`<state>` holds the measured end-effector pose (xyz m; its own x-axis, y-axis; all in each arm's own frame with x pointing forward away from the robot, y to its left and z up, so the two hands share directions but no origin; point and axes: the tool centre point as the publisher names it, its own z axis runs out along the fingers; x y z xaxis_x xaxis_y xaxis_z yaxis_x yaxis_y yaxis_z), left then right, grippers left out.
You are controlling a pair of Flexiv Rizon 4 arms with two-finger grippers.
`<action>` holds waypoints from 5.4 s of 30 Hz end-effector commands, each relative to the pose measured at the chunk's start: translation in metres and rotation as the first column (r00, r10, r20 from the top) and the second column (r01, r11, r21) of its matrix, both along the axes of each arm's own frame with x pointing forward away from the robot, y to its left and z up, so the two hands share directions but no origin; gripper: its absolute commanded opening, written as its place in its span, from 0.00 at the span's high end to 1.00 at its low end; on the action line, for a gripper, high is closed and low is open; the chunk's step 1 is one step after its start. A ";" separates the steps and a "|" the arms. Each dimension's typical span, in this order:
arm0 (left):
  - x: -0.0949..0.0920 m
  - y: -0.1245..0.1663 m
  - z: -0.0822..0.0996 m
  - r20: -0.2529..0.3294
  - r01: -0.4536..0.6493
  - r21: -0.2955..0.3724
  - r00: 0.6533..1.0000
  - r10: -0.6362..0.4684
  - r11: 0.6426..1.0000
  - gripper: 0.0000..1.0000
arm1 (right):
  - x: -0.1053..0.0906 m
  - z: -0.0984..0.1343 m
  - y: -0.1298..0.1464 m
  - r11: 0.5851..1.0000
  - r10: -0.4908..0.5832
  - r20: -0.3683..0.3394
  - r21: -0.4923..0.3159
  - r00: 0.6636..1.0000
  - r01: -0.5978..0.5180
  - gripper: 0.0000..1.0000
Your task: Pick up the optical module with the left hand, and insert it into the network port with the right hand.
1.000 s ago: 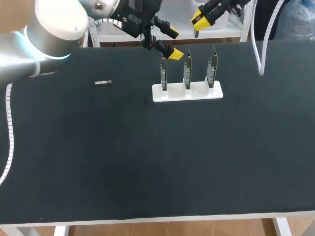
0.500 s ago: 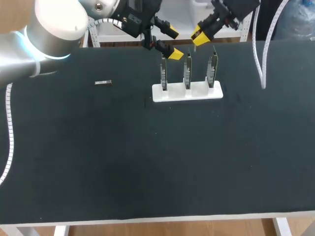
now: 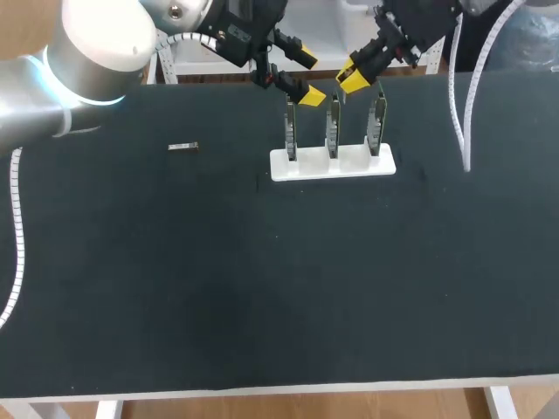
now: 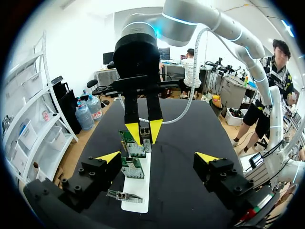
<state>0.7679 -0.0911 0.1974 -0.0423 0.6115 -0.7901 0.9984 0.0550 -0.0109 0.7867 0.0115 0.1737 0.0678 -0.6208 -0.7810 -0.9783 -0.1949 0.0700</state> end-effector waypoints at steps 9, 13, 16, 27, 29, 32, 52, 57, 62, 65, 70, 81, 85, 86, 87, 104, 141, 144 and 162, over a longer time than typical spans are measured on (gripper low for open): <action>-0.001 0.000 0.000 0.000 -0.005 0.003 1.000 0.005 1.000 0.00 | 0.013 0.000 0.004 1.000 0.030 -0.013 0.005 0.999 -0.030 1.00; -0.001 0.000 0.000 0.000 -0.005 0.003 1.000 0.005 1.000 0.00 | 0.018 0.003 0.007 0.999 0.035 -0.004 0.005 0.999 -0.035 1.00; -0.001 0.000 0.000 0.000 -0.005 0.003 1.000 0.005 1.000 0.00 | 0.021 0.005 0.010 0.999 0.039 0.002 0.006 0.999 -0.039 1.00; -0.001 0.000 0.000 0.000 -0.005 0.003 1.000 0.005 1.000 0.00 | 0.025 -0.001 0.010 1.000 0.031 -0.006 0.003 0.999 -0.031 1.00; -0.001 0.000 0.000 0.000 -0.005 0.003 1.000 0.005 1.000 0.00 | 0.026 -0.003 0.009 1.000 0.028 -0.012 0.000 1.000 -0.028 1.00; -0.001 0.000 0.000 0.000 -0.005 0.003 1.000 0.005 1.000 0.00 | 0.028 -0.006 0.009 1.000 0.023 -0.019 0.001 1.000 -0.023 1.00; -0.001 0.000 0.000 0.000 -0.005 0.003 1.000 0.005 1.000 0.00 | 0.042 -0.009 0.014 1.000 0.025 -0.039 -0.001 0.999 -0.025 1.00; -0.001 0.000 0.000 0.000 -0.005 0.003 1.000 0.005 1.000 0.00 | 0.043 -0.013 0.014 1.000 0.024 -0.047 -0.010 0.999 -0.025 1.00; -0.001 0.000 0.000 0.000 -0.005 0.003 1.000 0.005 1.000 0.00 | 0.042 -0.019 0.013 1.000 0.021 -0.062 -0.015 0.998 -0.022 1.00; -0.001 0.000 0.000 0.000 -0.005 0.003 1.000 0.005 1.000 0.00 | 0.043 -0.021 0.012 1.000 0.018 -0.065 -0.017 0.998 -0.019 1.00; -0.001 0.000 0.000 0.000 -0.005 0.003 1.000 0.005 1.000 0.00 | 0.044 -0.019 0.012 1.000 0.018 -0.064 -0.017 0.998 -0.019 1.00; -0.001 0.000 0.000 0.000 -0.005 0.003 1.000 0.005 1.000 0.00 | 0.045 -0.015 0.012 0.999 0.024 -0.049 -0.025 0.999 -0.025 1.00; -0.001 0.000 0.000 0.000 -0.005 0.003 1.000 0.005 1.000 0.00 | 0.045 -0.018 0.012 0.999 0.025 -0.045 -0.040 0.999 -0.027 1.00; -0.001 0.000 0.000 0.000 -0.005 0.003 1.000 0.005 1.000 0.00 | 0.045 -0.019 0.013 0.998 0.027 -0.036 -0.053 0.999 -0.029 1.00; -0.001 0.000 0.000 0.000 -0.005 0.003 1.000 0.005 1.000 0.00 | 0.044 -0.019 0.014 0.998 0.028 -0.035 -0.056 0.999 -0.030 1.00; -0.001 0.000 0.000 0.000 -0.005 0.003 1.000 0.005 1.000 0.00 | 0.042 -0.013 0.016 0.997 0.040 0.009 -0.067 0.999 -0.039 1.00; -0.001 0.000 0.000 0.000 -0.005 0.003 1.000 0.005 1.000 0.00 | 0.036 -0.012 0.013 0.997 0.007 0.053 -0.083 0.999 -0.002 1.00; -0.001 0.000 0.000 0.000 -0.005 0.003 1.000 0.005 1.000 0.00 | 0.036 -0.014 0.013 0.996 0.011 0.048 -0.087 0.999 -0.007 1.00; -0.001 0.000 0.000 0.000 -0.005 0.003 1.000 0.005 1.000 0.00 | 0.040 -0.013 0.015 0.997 0.017 0.039 -0.070 0.999 -0.015 1.00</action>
